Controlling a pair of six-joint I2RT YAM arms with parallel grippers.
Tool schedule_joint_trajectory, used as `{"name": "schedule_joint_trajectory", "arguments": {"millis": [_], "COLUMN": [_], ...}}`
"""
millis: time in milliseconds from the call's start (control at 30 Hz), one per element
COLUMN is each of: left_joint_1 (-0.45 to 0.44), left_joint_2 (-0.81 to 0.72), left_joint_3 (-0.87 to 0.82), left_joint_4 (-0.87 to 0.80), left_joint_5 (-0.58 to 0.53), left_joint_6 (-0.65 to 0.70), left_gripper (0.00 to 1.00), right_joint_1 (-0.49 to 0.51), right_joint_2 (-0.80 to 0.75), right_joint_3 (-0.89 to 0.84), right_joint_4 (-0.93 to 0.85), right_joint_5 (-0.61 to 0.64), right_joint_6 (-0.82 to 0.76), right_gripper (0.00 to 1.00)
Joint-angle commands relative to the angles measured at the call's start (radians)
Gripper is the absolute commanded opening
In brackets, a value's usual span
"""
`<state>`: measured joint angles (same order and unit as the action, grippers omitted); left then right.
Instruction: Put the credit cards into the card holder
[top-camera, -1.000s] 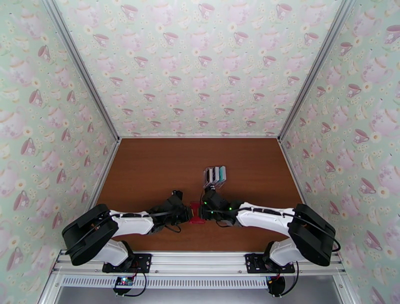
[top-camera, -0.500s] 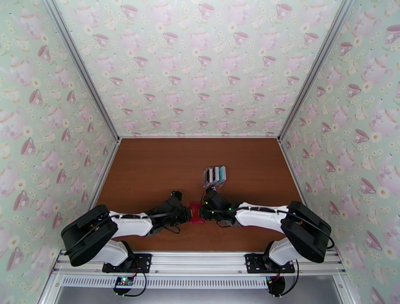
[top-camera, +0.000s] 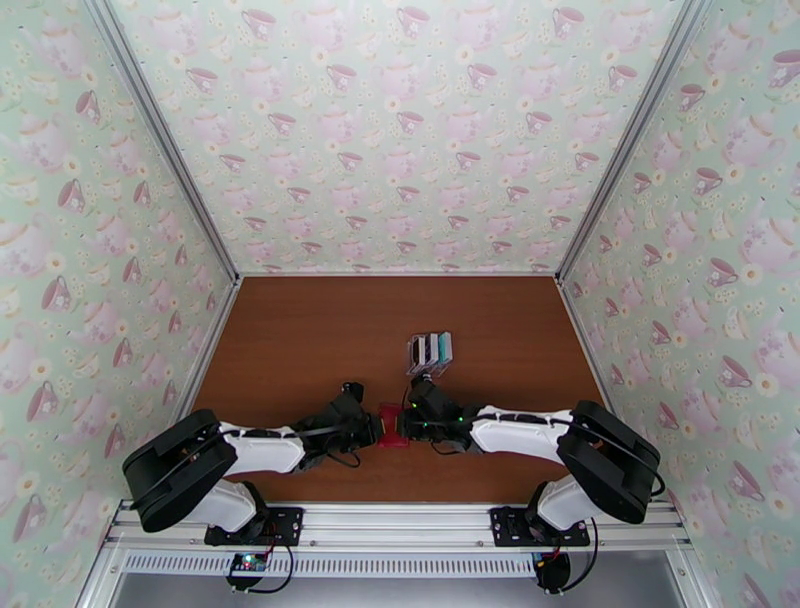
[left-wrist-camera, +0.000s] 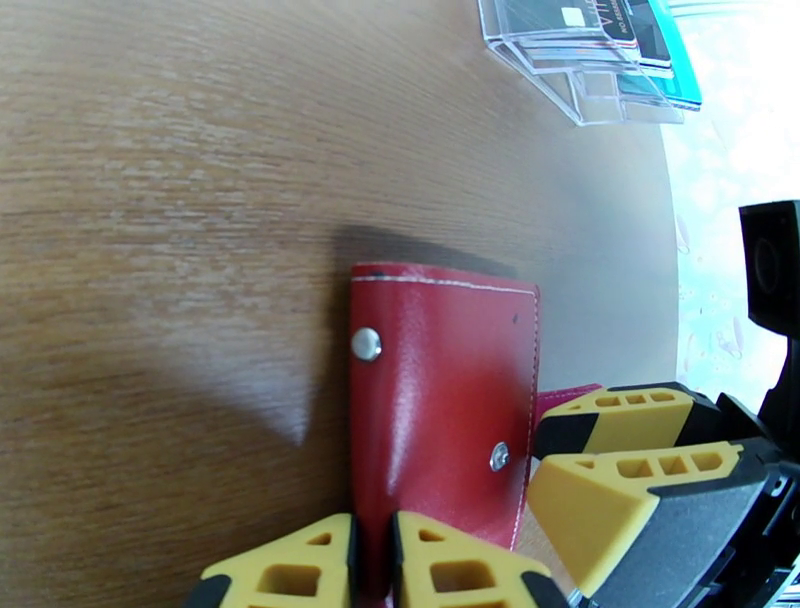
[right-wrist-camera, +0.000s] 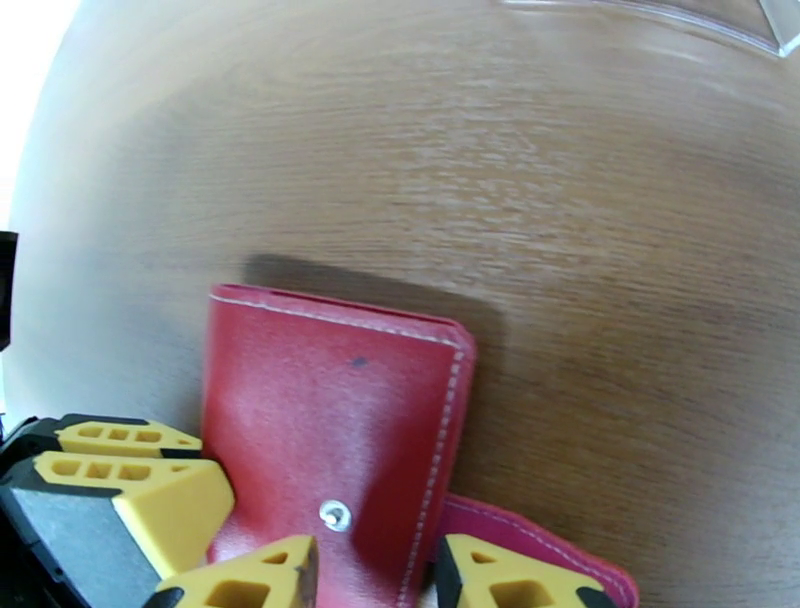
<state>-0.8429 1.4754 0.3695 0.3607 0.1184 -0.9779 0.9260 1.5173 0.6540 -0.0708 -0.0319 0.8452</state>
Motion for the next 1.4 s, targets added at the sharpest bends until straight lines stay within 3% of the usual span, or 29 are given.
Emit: {"name": "schedule_joint_trajectory", "arguments": {"millis": [0, 600, 967, 1367], "left_joint_1": [-0.009, -0.005, -0.001, 0.024], "left_joint_2": [0.070, 0.093, 0.058, -0.034], "left_joint_3": [-0.037, -0.045, -0.020, -0.007], "left_joint_4": [-0.072, -0.042, -0.098, -0.225], "left_joint_5": [0.066, 0.076, 0.071, 0.021], "left_joint_6": [-0.010, -0.016, 0.007, 0.040], "left_gripper": [0.16, 0.17, 0.35, 0.34], "right_joint_1": [-0.003, -0.006, -0.005, -0.007], "right_joint_2": [0.012, 0.019, -0.062, -0.081], "right_joint_3": [-0.012, -0.025, -0.043, -0.071], "right_joint_4": [0.018, 0.042, 0.042, 0.135], "right_joint_5": [-0.015, -0.028, -0.024, -0.077], "right_joint_6": [0.013, 0.031, 0.049, 0.099], "right_gripper": [0.38, 0.37, 0.34, 0.34]}}
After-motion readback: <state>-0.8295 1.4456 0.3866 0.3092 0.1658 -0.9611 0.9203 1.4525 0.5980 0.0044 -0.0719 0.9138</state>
